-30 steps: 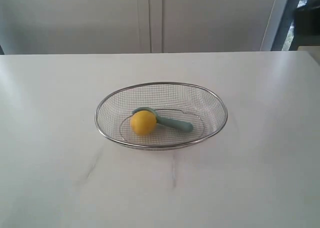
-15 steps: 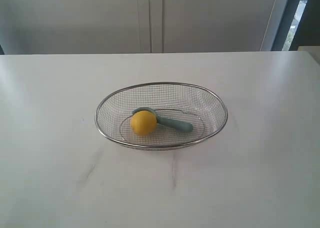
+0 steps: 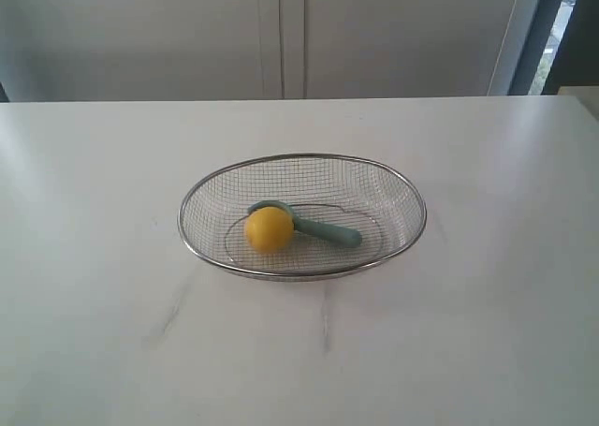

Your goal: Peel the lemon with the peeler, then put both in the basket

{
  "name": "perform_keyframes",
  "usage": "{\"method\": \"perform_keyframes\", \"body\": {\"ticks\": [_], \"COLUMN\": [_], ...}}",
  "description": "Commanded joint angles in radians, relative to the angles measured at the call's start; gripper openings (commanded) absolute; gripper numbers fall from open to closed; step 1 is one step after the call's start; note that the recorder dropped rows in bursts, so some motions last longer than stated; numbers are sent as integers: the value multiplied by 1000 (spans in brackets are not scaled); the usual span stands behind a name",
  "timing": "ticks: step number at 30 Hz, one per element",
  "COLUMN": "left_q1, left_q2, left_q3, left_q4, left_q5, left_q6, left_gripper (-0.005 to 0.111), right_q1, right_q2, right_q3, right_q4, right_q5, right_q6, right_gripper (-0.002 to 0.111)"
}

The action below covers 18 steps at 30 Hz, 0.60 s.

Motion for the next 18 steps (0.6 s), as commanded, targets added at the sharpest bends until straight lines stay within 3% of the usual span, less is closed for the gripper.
{"method": "perform_keyframes", "body": {"ticks": [1, 11, 18], "left_q1": [-5, -5, -5], "left_q2": [-5, -5, -5], "left_q3": [7, 7, 7], "left_q4": [1, 1, 1], "left_q5": [-1, -1, -1], "left_q6": [4, 4, 4], "left_gripper": [0, 0, 0], "right_q1": [-10, -69, -69], "right_q2": [-4, -4, -4], "right_q3": [76, 76, 76], "right_q4": [-2, 2, 2], "right_q5": [12, 312, 324], "right_q6": [-11, -1, 0], "right_gripper": [3, 3, 3]}}
